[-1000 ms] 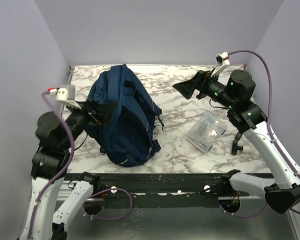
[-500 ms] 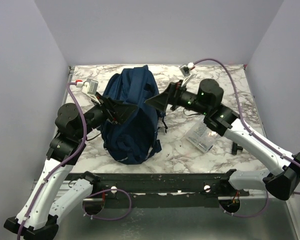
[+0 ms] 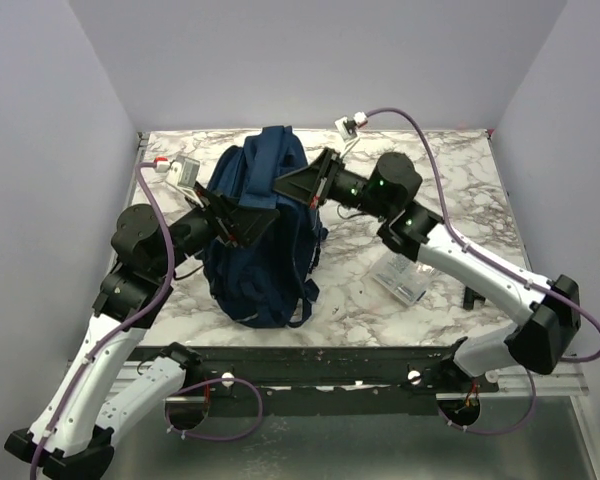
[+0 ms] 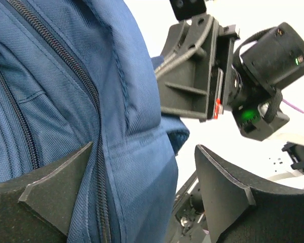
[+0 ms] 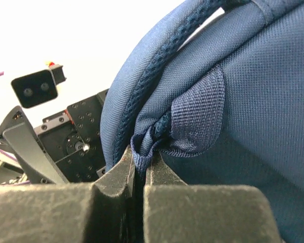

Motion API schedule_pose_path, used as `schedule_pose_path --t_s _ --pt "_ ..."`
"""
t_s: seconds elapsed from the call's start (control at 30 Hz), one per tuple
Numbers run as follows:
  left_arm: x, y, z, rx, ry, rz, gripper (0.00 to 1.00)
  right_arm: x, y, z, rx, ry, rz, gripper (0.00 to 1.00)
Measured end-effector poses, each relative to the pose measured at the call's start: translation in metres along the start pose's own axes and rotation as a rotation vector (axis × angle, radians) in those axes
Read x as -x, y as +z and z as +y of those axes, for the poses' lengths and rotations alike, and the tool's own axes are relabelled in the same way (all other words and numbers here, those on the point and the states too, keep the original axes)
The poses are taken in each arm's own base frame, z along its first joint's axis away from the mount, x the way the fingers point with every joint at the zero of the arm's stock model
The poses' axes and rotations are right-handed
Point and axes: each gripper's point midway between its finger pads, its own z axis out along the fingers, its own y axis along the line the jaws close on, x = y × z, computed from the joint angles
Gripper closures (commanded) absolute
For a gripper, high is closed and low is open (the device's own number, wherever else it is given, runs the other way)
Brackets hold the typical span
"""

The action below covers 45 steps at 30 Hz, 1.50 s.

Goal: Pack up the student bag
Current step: Adjust the student bag at the center of the board.

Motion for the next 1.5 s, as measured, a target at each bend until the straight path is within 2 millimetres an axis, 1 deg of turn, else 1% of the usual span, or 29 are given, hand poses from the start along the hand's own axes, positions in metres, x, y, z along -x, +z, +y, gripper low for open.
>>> schedule_pose_path --t_s 0.03,0.1,0.2,0.27,0.33,0.4,0.43,0.5,0.53,0.57,0.6,0.67,0.73,0.77,0.83,0.9,0.93,1.0,1.03,1.07,1.1,1.13,1.17,1.23,1.27,1.33,1.4,1.43,1.5 --pt "0.002 0.0 -0.001 0.003 0.008 0.0 0.14 0.003 0.003 -0.001 0.014 0.008 0.018 1.0" --pt "0.008 -0.002 -0.002 0.019 0.036 0.003 0.09 0.017 0.006 -0.006 0.043 0.015 0.063 1.0" --pt "0.023 -0.009 -0.007 0.064 0.094 0.012 0.04 0.053 0.013 -0.012 0.069 0.017 0.169 1.0" --pt "0.031 -0.02 -0.01 0.092 0.129 0.008 0.03 0.079 0.017 -0.017 0.074 0.011 0.22 1.0" --pt "0.042 -0.034 -0.014 0.126 0.16 -0.017 0.02 0.09 0.013 -0.02 0.073 0.016 0.267 1.0" --pt "0.05 -0.046 -0.013 0.161 0.178 -0.05 0.02 0.088 0.0 -0.027 0.063 0.024 0.294 1.0" --pt "0.052 -0.052 -0.014 0.172 0.183 -0.069 0.02 0.081 -0.011 -0.031 0.055 0.033 0.301 1.0" --pt "0.05 -0.054 -0.01 0.183 0.182 -0.079 0.02 0.062 -0.04 -0.036 0.05 0.044 0.304 1.0" --pt "0.045 -0.051 -0.004 0.189 0.171 -0.069 0.04 0.054 -0.055 -0.037 0.049 0.045 0.3 1.0" --pt "0.036 -0.043 0.007 0.208 0.15 -0.041 0.06 0.049 -0.067 -0.037 0.047 0.039 0.29 1.0" --pt "0.025 -0.036 0.019 0.229 0.129 -0.006 0.07 0.046 -0.077 -0.039 0.042 0.028 0.275 1.0" --pt "0.003 -0.02 0.044 0.276 0.083 0.074 0.1 0.046 -0.092 -0.043 0.029 0.007 0.248 1.0" --pt "-0.021 -0.004 0.071 0.325 0.022 0.157 0.13 0.048 -0.1 -0.049 0.012 -0.011 0.231 1.0" --pt "-0.027 0.001 0.076 0.327 0.001 0.175 0.14 0.05 -0.1 -0.051 0.008 -0.024 0.226 1.0" --pt "-0.028 0.008 0.078 0.312 -0.016 0.174 0.15 0.05 -0.1 -0.054 0.003 -0.034 0.228 1.0" --pt "-0.023 0.009 0.077 0.3 -0.011 0.152 0.15 0.05 -0.099 -0.054 0.003 -0.043 0.23 1.0" --pt "-0.022 0.01 0.078 0.295 -0.013 0.149 0.25 0.052 -0.099 -0.054 0.003 -0.047 0.23 1.0" --pt "-0.023 0.016 0.079 0.279 -0.025 0.156 0.61 0.055 -0.097 -0.052 0.006 -0.06 0.23 1.0" --pt "-0.023 0.02 0.078 0.263 -0.033 0.165 0.82 0.058 -0.095 -0.052 0.004 -0.066 0.231 1.0" --pt "-0.022 0.024 0.075 0.241 -0.031 0.173 0.94 0.06 -0.094 -0.052 0.001 -0.074 0.23 1.0" --pt "-0.019 0.03 0.073 0.223 -0.037 0.183 1.0 0.063 -0.091 -0.053 -0.008 -0.079 0.23 1.0" --pt "-0.013 0.035 0.071 0.214 -0.035 0.185 1.0 0.068 -0.089 -0.053 -0.017 -0.088 0.228 1.0" --pt "0.0 0.039 0.071 0.221 -0.014 0.176 1.0 0.073 -0.086 -0.052 -0.024 -0.099 0.225 1.0" --pt "0.018 0.043 0.08 0.262 0.011 0.173 1.0 0.088 -0.08 -0.05 -0.049 -0.127 0.213 1.0" --pt "0.024 0.044 0.083 0.279 0.02 0.173 1.0 0.097 -0.076 -0.048 -0.064 -0.144 0.206 1.0" --pt "0.046 0.04 0.084 0.33 0.066 0.159 1.0 0.116 -0.068 -0.043 -0.093 -0.184 0.196 1.0" --pt "0.065 0.031 0.071 0.348 0.112 0.141 1.0 0.132 -0.063 -0.037 -0.113 -0.218 0.187 1.0" --pt "0.067 0.028 0.069 0.351 0.117 0.141 1.0 0.138 -0.061 -0.031 -0.114 -0.235 0.183 1.0" --pt "0.083 0.015 0.048 0.338 0.144 0.101 1.0 0.144 -0.062 -0.018 -0.099 -0.258 0.178 1.0"
